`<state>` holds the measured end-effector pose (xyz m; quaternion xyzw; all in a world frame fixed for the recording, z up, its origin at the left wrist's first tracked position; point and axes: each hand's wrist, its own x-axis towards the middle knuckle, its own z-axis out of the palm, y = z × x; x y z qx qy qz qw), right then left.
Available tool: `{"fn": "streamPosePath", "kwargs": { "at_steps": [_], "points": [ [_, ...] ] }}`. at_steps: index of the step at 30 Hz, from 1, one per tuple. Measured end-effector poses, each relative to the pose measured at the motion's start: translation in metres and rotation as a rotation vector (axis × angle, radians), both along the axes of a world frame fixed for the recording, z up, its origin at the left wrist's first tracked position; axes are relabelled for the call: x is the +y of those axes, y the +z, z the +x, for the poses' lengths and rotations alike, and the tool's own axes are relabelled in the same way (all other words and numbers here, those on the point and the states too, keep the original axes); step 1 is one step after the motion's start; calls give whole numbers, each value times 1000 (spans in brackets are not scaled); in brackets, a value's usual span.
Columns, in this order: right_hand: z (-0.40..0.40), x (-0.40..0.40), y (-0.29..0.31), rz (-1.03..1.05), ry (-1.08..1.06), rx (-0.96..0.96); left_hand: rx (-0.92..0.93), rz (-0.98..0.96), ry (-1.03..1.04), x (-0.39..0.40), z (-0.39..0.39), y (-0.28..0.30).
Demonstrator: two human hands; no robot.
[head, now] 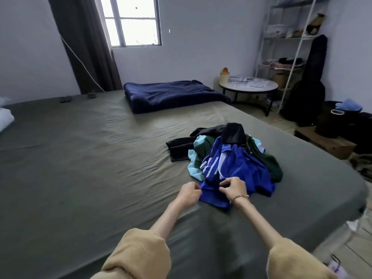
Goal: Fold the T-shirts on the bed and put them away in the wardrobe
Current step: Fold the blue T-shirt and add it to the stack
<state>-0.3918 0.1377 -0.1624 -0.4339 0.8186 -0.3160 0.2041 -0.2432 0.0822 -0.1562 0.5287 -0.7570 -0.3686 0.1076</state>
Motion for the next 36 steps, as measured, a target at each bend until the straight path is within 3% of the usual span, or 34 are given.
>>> {"fn": "streamPosePath", "kwargs": {
  "at_steps": [4,7,11,13,17,21,25,31,34,36],
  "points": [
    [12,-4,10,-130,-25,-255,68,-34,20,-5,7,4],
    [32,-10,18,-142,107,-331,200,3,57,-11,16,10],
    [70,-11,39,-207,300,-617,456,247,231,-18,33,22],
    [91,-13,47,-158,445,-727,484,205,125,-23,53,23],
    [125,-17,63,-74,730,-802,251,-159,-155,-18,97,39],
    [138,-21,78,-24,839,-955,222,-108,-221,-6,127,54],
    [152,-33,87,-25,896,-734,168,-132,-100,-10,170,55],
    [175,-58,99,-84,557,186,170,-180,73,-18,249,85],
    [198,-59,112,-123,388,398,126,-119,104,-20,282,106],
    [219,-58,124,-214,280,409,137,-127,148,-17,301,126]
  ]
}}
